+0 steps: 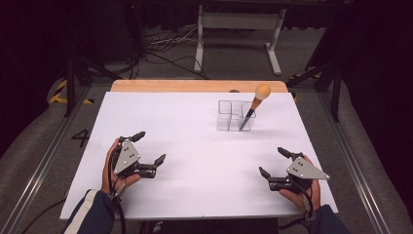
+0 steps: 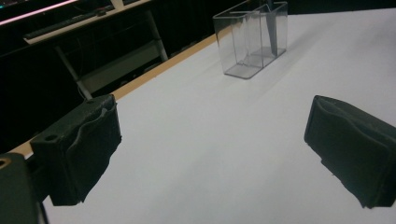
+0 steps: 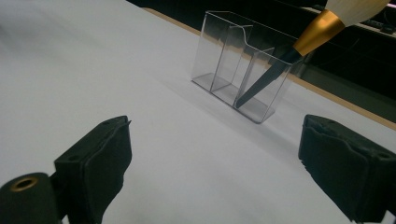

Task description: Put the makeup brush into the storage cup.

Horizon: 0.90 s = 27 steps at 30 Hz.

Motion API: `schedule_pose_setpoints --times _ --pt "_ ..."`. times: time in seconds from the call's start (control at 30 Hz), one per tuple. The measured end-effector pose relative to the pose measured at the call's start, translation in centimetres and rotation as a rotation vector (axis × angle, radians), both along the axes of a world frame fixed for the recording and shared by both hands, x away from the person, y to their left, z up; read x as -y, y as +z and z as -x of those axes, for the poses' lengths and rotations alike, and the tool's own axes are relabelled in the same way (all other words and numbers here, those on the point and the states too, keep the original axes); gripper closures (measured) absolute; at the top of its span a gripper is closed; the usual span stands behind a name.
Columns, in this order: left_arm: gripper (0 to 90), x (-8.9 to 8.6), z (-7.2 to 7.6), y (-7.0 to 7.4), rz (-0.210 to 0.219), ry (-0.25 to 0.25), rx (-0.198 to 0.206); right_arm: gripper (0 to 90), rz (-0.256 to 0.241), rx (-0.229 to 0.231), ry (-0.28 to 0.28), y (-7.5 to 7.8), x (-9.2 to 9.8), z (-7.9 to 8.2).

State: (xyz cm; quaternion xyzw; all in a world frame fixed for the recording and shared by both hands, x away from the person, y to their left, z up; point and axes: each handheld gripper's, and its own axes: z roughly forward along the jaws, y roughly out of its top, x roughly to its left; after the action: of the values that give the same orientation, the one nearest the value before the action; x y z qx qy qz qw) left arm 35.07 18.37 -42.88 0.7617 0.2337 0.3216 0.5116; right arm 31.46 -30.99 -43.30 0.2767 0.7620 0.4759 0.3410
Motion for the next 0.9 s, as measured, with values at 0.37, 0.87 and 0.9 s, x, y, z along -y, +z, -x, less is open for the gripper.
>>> schedule_pose_setpoints --times 0.37,0.87,0.9 --pt "4.5 -2.1 1.4 -0.9 0.002 0.038 -0.029 9.9 -0.004 0.003 -0.005 0.1 0.2 0.0" --pt "3.5 -5.4 2.7 -1.1 0.048 0.079 -0.074 9.5 0.001 0.001 -0.007 0.1 0.4 -0.1" --pt "3.5 -5.4 2.7 -1.1 0.048 0.082 -0.074 9.5 0.005 0.003 -0.009 0.1 0.4 -0.1"
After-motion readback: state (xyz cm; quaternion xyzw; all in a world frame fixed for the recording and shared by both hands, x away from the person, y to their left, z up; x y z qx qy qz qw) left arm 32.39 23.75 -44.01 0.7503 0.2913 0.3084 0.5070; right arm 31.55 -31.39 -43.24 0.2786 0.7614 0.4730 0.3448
